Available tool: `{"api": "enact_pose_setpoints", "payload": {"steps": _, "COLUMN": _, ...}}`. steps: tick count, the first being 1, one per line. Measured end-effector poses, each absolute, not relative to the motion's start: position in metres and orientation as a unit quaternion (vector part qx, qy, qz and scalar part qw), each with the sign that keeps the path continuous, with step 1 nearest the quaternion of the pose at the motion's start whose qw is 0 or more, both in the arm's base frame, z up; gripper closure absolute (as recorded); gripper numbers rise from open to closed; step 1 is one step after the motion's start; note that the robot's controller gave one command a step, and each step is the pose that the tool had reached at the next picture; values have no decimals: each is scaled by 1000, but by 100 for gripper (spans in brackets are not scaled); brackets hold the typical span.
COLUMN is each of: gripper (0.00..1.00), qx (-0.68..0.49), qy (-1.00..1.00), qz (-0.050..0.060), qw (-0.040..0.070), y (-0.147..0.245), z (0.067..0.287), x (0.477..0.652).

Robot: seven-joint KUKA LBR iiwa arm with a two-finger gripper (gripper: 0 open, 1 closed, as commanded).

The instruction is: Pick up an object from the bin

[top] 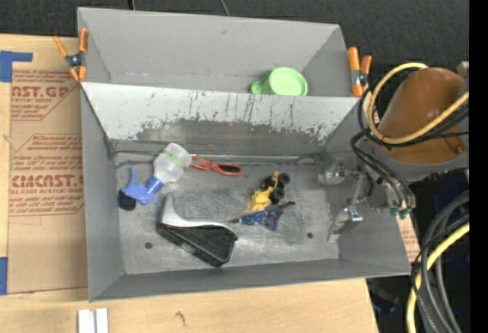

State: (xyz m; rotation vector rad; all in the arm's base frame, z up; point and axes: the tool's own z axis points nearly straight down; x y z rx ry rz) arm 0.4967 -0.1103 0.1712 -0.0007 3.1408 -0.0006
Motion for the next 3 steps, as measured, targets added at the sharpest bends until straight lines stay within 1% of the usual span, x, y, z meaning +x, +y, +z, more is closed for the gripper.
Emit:
{"api": "enact_pose_setpoints", "payload": {"steps": 1, "gripper": 0, "qx": -28, "qy": 1000, "qz": -1, "qw": 3, "y": -69, "z": 106, "x": 531}}
{"api": "enact_pose_setpoints", "payload": {"steps": 2, "gripper": 0, "qx": -36, "qy": 999, "qz": -1, "qw": 4, "y": -64, "z": 98, "x": 535}}
{"api": "enact_pose_setpoints", "payload": {"steps": 3, "gripper": 0, "qx": -74, "qy": 997, "qz": 0, "qw": -1, "y": -53, "z": 97, "x": 549}}
